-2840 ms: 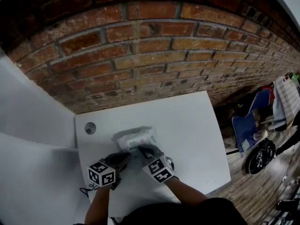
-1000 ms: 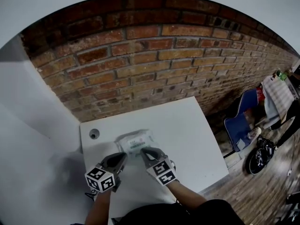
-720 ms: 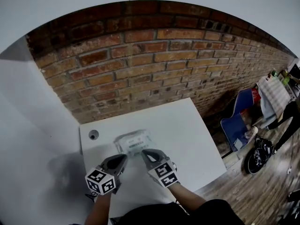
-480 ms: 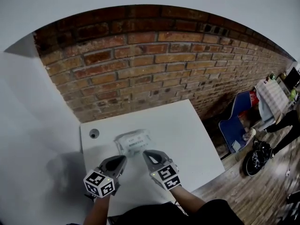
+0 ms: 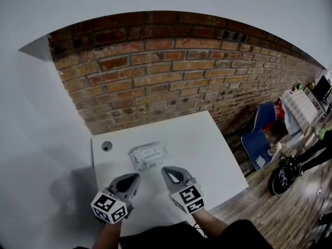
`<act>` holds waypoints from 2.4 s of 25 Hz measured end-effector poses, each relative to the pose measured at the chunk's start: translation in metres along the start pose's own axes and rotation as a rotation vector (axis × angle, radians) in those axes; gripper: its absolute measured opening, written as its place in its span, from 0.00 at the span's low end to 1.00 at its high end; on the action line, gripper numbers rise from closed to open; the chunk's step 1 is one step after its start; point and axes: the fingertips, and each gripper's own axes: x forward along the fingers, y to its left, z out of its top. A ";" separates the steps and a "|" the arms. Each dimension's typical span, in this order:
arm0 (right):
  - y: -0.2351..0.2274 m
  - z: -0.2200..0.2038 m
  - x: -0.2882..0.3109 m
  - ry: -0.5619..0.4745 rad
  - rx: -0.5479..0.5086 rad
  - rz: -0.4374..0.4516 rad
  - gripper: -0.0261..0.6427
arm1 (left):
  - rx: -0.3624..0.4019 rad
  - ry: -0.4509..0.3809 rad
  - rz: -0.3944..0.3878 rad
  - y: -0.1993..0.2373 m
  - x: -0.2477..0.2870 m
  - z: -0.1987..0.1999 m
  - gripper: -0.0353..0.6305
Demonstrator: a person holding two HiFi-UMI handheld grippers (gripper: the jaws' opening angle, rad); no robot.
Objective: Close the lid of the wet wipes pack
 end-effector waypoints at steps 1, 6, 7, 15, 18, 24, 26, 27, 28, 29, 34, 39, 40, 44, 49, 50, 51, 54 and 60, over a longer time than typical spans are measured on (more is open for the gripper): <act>0.002 0.000 -0.002 -0.001 -0.003 0.000 0.04 | 0.008 -0.005 0.001 -0.002 -0.003 0.002 0.08; 0.011 -0.002 -0.017 0.003 0.002 0.000 0.04 | 0.015 -0.018 0.001 -0.015 -0.015 0.003 0.08; 0.013 -0.004 -0.021 0.007 0.003 -0.001 0.04 | 0.012 -0.016 -0.001 -0.017 -0.017 0.001 0.08; 0.014 -0.004 -0.050 -0.014 0.009 -0.043 0.04 | 0.007 -0.034 0.034 -0.029 -0.033 -0.005 0.08; 0.015 -0.006 -0.056 -0.019 0.019 -0.050 0.04 | 0.007 -0.037 0.040 -0.036 -0.039 -0.009 0.08; 0.023 -0.016 -0.066 -0.011 0.040 -0.056 0.04 | -0.004 -0.027 0.033 -0.048 -0.045 -0.027 0.08; 0.027 -0.021 -0.068 -0.005 0.048 -0.055 0.04 | 0.001 -0.020 0.030 -0.050 -0.047 -0.032 0.08; 0.029 -0.024 -0.069 -0.002 0.050 -0.055 0.04 | 0.002 -0.014 0.029 -0.052 -0.048 -0.035 0.08; 0.031 -0.027 -0.070 0.001 0.053 -0.056 0.04 | 0.004 -0.008 0.029 -0.053 -0.049 -0.037 0.08; 0.033 -0.029 -0.071 0.004 0.054 -0.056 0.04 | 0.005 -0.005 0.029 -0.054 -0.050 -0.039 0.08; 0.044 -0.034 -0.075 0.015 0.037 -0.049 0.03 | 0.007 -0.004 0.042 -0.060 -0.054 -0.043 0.08; 0.049 -0.040 -0.078 0.019 0.032 -0.051 0.03 | 0.016 -0.005 0.044 -0.062 -0.054 -0.050 0.08; 0.049 -0.040 -0.078 0.020 0.033 -0.051 0.03 | 0.021 -0.003 0.043 -0.063 -0.054 -0.050 0.08; 0.049 -0.042 -0.078 0.020 0.037 -0.054 0.03 | 0.022 0.003 0.050 -0.063 -0.055 -0.049 0.08; 0.046 -0.044 -0.075 0.018 0.039 -0.059 0.03 | 0.015 -0.004 0.046 -0.062 -0.052 -0.051 0.08; 0.046 -0.044 -0.074 0.019 0.042 -0.058 0.03 | 0.014 -0.006 0.050 -0.061 -0.052 -0.051 0.08; 0.046 -0.044 -0.074 0.022 0.046 -0.057 0.03 | 0.014 -0.008 0.053 -0.060 -0.052 -0.051 0.08; 0.045 -0.041 -0.071 0.021 0.050 -0.055 0.03 | 0.015 -0.013 0.056 -0.058 -0.050 -0.047 0.08; 0.042 -0.039 -0.066 0.016 0.046 -0.058 0.03 | 0.008 -0.024 0.054 -0.054 -0.047 -0.044 0.08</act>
